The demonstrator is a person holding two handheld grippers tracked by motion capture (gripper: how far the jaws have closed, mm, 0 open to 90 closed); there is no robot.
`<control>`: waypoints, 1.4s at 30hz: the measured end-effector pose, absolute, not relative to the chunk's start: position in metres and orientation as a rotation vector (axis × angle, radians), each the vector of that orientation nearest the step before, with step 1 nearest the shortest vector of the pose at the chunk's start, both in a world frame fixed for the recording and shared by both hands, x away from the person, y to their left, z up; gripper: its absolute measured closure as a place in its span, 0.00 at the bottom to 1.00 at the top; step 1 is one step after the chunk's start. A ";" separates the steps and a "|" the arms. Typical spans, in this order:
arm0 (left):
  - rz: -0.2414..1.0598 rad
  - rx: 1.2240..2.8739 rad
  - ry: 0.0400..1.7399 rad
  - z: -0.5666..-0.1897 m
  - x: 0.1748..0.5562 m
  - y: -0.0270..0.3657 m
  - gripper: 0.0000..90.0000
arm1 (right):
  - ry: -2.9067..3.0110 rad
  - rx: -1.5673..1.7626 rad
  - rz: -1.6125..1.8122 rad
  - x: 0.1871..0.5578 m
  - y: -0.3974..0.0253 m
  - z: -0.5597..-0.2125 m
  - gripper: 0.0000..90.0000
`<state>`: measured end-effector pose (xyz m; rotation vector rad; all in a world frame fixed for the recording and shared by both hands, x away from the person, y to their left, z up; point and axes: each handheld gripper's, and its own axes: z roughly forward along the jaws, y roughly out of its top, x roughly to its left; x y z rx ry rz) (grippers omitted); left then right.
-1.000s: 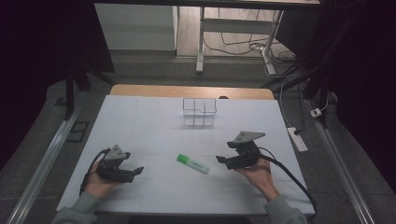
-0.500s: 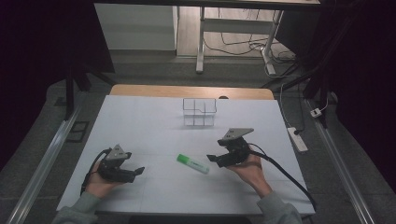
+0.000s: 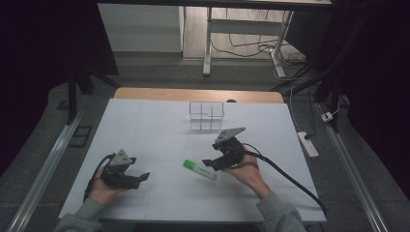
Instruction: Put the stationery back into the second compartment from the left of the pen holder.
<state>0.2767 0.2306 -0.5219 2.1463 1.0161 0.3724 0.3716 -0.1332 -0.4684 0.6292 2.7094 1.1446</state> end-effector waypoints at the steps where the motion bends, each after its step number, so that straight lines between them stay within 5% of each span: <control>1: 0.371 2.148 1.016 -0.522 0.277 0.230 0.21 | 2.709 0.629 1.145 0.372 -0.133 -0.468 0.26; 42: 0.371 2.171 1.004 -0.523 0.280 0.225 0.22 | 2.921 0.536 0.920 0.388 -0.069 -0.493 0.30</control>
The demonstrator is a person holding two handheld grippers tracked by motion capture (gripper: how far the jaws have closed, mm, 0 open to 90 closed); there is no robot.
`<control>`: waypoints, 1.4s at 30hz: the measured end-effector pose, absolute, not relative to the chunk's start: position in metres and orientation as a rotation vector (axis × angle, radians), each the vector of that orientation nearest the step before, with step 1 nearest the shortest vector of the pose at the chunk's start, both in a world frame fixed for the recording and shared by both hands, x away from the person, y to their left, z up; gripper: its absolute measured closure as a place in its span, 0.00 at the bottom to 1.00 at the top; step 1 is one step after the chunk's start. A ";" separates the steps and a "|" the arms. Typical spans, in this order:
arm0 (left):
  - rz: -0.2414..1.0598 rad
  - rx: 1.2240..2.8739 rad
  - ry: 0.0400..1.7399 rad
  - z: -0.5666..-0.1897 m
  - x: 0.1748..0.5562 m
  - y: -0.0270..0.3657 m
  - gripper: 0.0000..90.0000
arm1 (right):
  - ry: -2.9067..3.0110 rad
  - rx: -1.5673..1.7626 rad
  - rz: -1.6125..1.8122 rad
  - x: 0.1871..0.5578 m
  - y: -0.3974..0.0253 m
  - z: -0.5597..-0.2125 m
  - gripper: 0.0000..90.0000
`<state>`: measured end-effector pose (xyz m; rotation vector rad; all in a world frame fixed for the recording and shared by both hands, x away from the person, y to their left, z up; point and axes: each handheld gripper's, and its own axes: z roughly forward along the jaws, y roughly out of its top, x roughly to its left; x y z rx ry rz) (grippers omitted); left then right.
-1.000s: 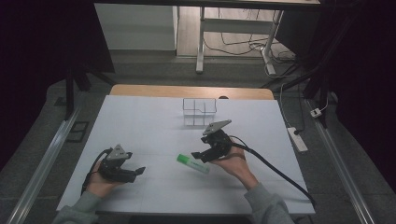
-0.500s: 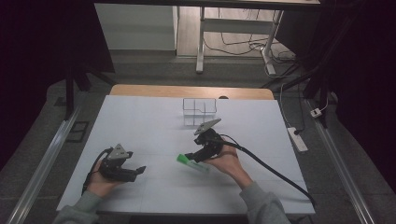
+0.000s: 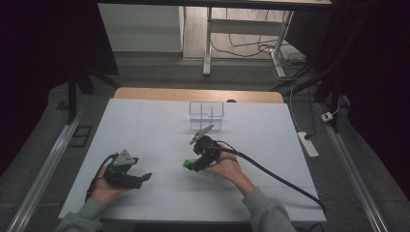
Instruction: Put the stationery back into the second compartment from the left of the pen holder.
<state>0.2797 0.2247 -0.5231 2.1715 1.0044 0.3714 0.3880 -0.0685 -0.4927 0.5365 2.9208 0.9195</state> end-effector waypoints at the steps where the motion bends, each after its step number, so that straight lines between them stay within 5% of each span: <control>1: 0.372 2.171 1.004 -0.523 0.280 0.225 0.22 | 2.925 0.540 0.916 0.388 -0.067 -0.493 0.30; 17: 0.368 2.181 0.999 -0.524 0.280 0.224 0.22 | 2.944 0.507 0.774 0.388 -0.054 -0.508 0.35; 37: 0.370 2.193 0.994 -0.524 0.280 0.222 0.22 | 2.930 0.397 0.698 0.379 -0.044 -0.512 0.71; 42: 0.373 2.194 0.993 -0.524 0.280 0.222 0.22 | 2.929 0.426 0.706 0.379 -0.044 -0.513 0.73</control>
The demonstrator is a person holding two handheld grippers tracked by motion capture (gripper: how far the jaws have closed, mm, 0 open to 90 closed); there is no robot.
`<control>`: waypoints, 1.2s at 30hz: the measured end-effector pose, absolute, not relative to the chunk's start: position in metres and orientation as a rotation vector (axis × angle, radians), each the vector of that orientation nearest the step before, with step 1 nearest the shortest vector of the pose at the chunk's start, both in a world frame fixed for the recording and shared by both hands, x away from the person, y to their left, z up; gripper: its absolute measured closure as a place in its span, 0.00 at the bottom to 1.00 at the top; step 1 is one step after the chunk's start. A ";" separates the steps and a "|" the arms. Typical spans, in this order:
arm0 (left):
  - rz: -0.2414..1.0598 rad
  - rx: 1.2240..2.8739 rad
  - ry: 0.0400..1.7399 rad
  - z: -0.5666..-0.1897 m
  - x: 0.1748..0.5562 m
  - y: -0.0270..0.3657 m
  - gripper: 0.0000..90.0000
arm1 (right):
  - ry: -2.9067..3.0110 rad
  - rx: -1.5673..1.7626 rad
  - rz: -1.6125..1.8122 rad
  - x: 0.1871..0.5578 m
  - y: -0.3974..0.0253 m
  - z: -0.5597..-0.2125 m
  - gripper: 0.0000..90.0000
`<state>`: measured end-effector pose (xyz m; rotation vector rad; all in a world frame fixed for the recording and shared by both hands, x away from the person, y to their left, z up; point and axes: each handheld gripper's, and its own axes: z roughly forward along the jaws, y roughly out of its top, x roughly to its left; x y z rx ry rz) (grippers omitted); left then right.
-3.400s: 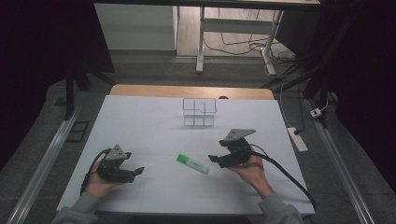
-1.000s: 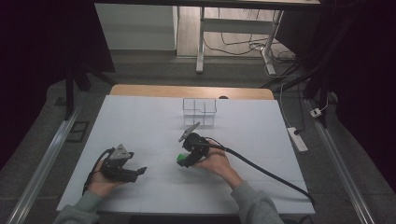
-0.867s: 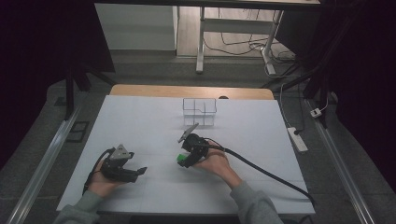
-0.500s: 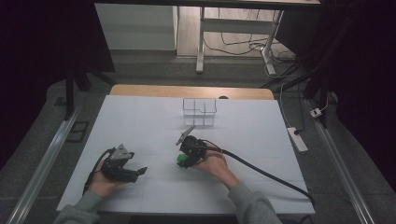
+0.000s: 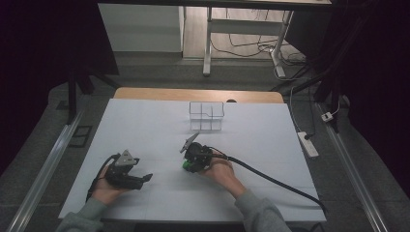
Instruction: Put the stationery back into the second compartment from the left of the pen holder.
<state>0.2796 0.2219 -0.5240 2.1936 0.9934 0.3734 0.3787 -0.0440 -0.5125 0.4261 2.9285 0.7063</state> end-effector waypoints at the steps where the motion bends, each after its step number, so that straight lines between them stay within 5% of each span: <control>1: 0.373 2.194 0.994 -0.524 0.280 0.222 0.22 | 2.929 0.428 0.706 0.379 -0.044 -0.512 0.73; 36: 0.377 2.188 0.991 -0.523 0.278 0.226 0.22 | 2.714 0.543 1.103 0.383 -0.086 -0.450 0.73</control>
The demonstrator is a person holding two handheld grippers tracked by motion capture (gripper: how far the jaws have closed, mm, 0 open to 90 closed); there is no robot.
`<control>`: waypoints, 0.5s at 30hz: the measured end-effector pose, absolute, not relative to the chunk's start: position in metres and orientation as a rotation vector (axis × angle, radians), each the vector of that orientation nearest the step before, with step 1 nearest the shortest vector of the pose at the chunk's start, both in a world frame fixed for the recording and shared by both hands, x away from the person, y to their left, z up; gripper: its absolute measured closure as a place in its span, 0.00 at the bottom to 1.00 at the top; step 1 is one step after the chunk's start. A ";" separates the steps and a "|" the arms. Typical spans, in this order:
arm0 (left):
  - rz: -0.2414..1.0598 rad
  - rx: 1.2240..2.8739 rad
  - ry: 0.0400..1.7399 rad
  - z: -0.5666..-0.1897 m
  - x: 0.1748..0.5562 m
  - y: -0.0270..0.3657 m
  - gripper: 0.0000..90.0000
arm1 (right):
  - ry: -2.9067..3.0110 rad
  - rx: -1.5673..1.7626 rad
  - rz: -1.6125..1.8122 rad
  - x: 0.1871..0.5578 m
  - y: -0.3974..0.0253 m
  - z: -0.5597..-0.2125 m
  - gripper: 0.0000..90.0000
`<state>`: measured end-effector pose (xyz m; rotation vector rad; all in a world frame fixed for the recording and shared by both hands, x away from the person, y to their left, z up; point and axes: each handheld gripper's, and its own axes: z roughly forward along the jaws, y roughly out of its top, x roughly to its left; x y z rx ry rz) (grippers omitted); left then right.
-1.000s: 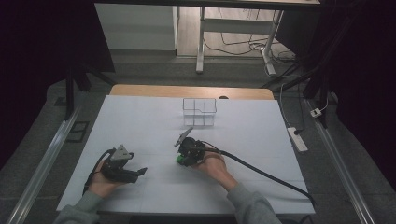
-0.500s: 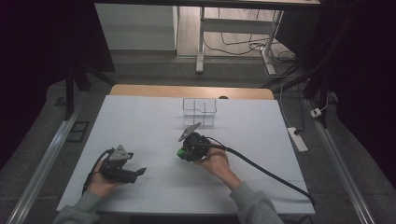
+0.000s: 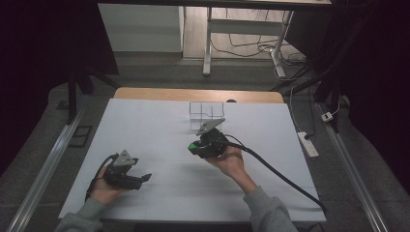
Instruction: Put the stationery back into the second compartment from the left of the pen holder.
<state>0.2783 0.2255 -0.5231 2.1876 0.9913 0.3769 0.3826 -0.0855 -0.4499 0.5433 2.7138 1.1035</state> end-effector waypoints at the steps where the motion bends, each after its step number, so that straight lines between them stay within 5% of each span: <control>1: 0.377 2.188 0.991 -0.523 0.278 0.225 0.22 | 2.713 0.552 1.105 0.383 -0.086 -0.449 0.73; 15: 0.366 2.175 0.984 -0.522 0.278 0.225 0.23 | 2.609 0.588 1.234 0.386 -0.102 -0.436 0.73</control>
